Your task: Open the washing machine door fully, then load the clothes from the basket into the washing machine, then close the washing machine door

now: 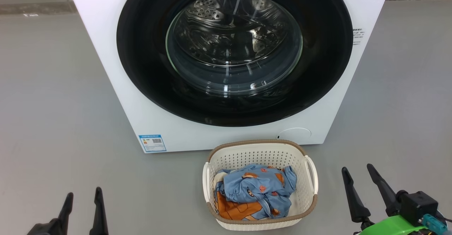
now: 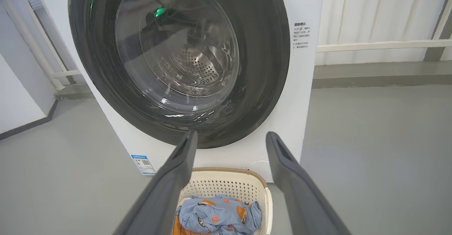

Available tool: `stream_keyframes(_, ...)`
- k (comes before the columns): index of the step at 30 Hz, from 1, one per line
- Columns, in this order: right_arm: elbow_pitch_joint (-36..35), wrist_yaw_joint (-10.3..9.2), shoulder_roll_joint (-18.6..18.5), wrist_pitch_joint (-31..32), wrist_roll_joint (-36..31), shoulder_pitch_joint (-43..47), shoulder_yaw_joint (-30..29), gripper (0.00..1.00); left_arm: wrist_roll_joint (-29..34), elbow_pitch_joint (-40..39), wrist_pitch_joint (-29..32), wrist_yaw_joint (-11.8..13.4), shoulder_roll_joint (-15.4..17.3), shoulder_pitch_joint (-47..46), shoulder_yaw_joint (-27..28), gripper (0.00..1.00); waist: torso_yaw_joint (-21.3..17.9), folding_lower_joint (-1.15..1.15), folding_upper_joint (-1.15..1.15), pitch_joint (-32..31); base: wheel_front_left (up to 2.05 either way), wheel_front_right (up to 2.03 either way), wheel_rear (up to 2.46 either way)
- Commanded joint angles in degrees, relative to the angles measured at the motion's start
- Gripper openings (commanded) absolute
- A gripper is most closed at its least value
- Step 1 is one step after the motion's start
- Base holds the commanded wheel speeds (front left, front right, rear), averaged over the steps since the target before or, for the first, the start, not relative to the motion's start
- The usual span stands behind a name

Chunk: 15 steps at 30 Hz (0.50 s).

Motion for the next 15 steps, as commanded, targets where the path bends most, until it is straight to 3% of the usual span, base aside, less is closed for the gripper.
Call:
stream_keyframes(1, -1.99, 0.09, -0.50, -1.03, -2.90, -0.43, 1.14, 1.00, 2.71, -2.01, -1.18, -0.11, 1.22, -0.29, 2.01, 1.00, -0.09, 0.00, 0.00, -0.06, 0.00, 0.00, 0.00)
stream_keyframes(15, -2.73, 0.10, -0.79, -3.02, -11.28, 0.19, 1.27, 1.00, 10.97, -2.71, -3.18, -0.15, 1.36, 0.59, 2.20, 1.00, -0.50, 0.00, 0.00, -0.35, 0.00, 0.00, 0.00)
